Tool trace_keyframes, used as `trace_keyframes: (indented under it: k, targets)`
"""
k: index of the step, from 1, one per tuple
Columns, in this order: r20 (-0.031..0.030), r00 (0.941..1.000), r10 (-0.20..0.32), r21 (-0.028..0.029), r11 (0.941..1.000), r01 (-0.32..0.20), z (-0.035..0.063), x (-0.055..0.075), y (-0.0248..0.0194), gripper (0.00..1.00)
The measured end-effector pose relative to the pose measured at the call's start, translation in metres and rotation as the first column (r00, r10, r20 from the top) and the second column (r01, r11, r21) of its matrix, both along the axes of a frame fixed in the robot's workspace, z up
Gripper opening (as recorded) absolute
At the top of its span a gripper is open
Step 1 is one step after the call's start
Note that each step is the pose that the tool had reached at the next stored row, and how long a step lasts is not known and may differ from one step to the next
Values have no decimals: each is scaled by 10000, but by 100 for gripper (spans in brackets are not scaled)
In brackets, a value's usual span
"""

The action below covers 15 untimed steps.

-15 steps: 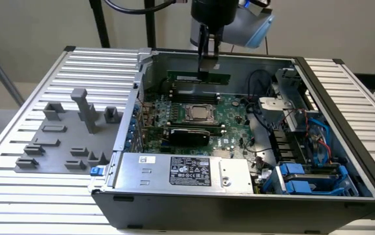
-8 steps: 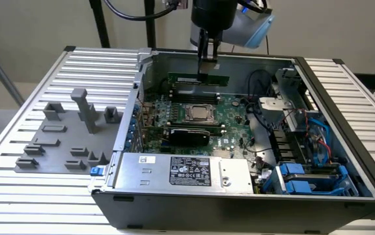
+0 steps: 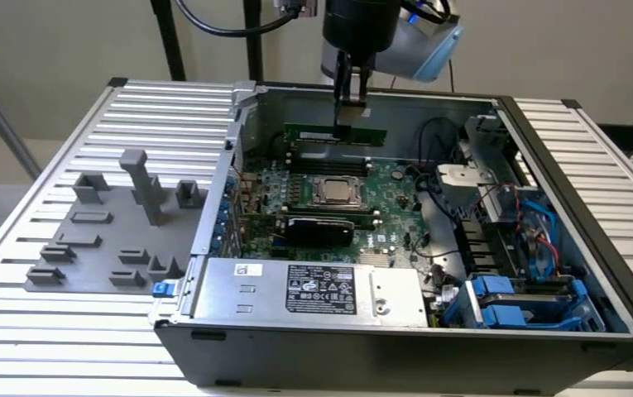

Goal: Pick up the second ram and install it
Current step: 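Insert the second ram into the second slot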

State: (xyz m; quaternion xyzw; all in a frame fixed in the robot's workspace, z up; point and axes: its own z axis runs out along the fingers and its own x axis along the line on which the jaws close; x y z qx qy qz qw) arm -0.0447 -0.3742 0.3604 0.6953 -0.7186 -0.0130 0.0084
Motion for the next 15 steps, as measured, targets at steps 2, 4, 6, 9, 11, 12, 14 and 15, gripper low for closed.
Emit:
trace_keyframes:
  k: [2, 4, 6, 9, 11, 12, 14, 15]
  targets:
    - [0, 10000, 0, 0, 10000, 0, 0, 0, 0, 0]
    - [0, 10000, 0, 0, 10000, 0, 0, 0, 0, 0]
    - [0, 10000, 0, 0, 10000, 0, 0, 0, 0, 0]
    - [6, 10000, -1, 0, 10000, 1, -6, 0, 0, 0]
    - [18, 10000, 0, 1, 10000, 0, -40, 0, 0, 0]
    - [18, 10000, 0, 0, 10000, 0, -57, 0, 0, 0]
    - [18, 10000, 0, -1, 10000, 0, -94, 0, 0, 0]
    - [18, 10000, 0, -1, 10000, 0, -113, 0, 0, 0]
